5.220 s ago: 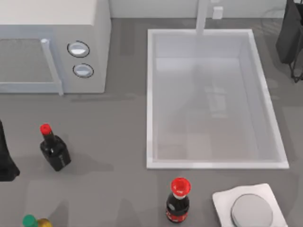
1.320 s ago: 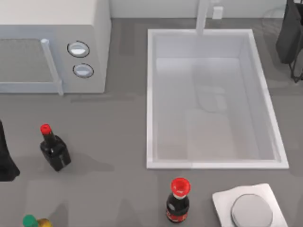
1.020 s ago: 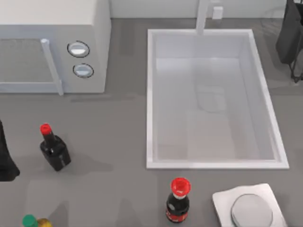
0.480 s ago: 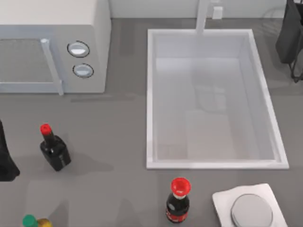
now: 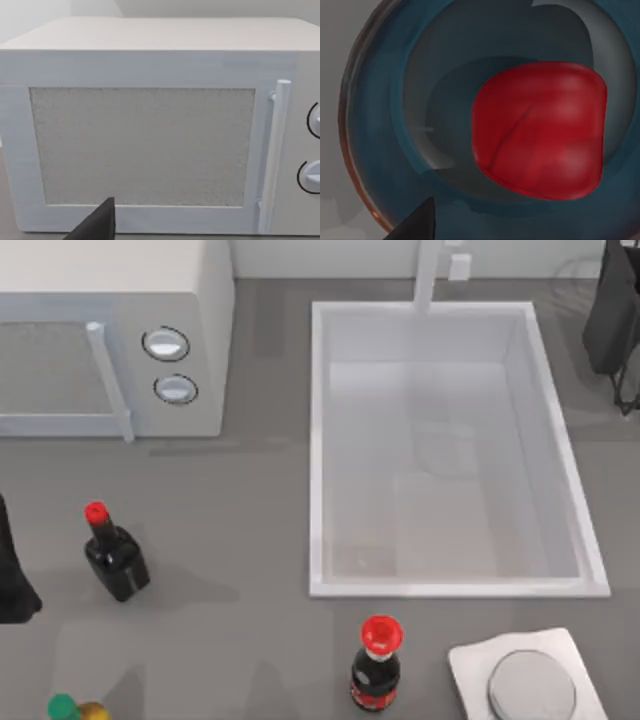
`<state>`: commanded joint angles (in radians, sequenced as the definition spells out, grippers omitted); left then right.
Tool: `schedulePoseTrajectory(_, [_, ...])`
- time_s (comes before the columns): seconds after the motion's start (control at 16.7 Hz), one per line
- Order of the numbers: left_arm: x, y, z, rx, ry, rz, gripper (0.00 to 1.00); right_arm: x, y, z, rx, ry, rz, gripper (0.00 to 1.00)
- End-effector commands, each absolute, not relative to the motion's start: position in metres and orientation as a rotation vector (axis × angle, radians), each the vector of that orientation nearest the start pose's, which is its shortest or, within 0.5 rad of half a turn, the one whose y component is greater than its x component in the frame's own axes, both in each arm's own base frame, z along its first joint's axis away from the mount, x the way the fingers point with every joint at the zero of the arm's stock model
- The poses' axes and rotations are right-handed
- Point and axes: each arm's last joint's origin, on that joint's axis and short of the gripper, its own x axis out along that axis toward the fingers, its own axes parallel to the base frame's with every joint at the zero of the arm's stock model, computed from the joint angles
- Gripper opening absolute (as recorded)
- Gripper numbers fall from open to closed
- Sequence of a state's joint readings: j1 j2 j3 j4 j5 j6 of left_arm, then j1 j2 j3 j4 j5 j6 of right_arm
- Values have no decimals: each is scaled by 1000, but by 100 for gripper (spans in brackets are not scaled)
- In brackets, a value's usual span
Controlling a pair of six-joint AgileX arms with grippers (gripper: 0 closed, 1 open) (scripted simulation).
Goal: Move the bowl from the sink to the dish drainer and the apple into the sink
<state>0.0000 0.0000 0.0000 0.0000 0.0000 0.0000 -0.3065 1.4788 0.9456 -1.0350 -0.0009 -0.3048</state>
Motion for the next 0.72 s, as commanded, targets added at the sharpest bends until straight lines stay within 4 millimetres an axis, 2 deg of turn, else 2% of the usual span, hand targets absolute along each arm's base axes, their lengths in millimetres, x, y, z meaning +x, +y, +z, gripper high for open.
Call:
schedulePoseTrajectory(0.48, [106, -1, 160, 0, 0, 0, 100, 235, -74, 111, 5, 1559, -9, 100])
schedulePoseTrajectory(0.6, [106, -1, 160, 0, 0, 0, 100, 232, -74, 99, 7, 1568, -8, 100])
schedulePoseTrajectory(0.72, [106, -1, 160, 0, 0, 0, 100, 231, -73, 96, 8, 1571, -8, 100])
